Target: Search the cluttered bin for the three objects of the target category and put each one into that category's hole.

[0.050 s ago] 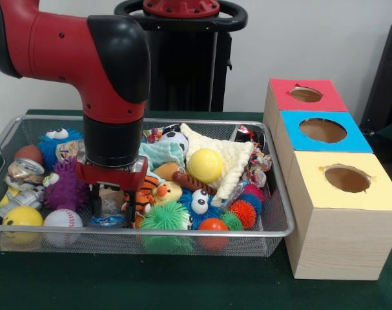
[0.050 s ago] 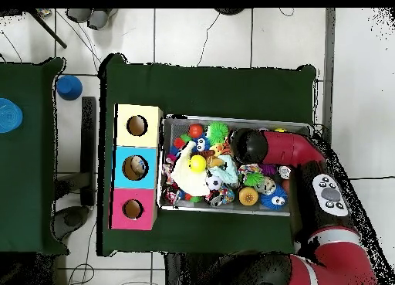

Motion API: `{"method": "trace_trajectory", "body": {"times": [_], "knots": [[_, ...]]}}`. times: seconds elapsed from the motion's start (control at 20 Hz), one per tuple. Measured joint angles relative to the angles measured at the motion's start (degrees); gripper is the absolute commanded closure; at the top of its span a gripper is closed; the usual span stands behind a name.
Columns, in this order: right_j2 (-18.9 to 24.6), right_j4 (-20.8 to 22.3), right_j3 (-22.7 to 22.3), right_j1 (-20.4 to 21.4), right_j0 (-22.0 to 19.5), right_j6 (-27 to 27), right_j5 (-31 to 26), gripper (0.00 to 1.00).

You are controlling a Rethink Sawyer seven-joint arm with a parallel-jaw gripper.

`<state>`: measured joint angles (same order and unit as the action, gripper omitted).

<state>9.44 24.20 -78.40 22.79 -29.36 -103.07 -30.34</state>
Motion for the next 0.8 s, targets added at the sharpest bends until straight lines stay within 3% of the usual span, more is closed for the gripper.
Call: {"method": "trace_trajectory", "body": {"times": [0.8], "knots": [[-0.8,-0.2,0.3,-0.3,1.2,0.0,0.0,0.00]]}}
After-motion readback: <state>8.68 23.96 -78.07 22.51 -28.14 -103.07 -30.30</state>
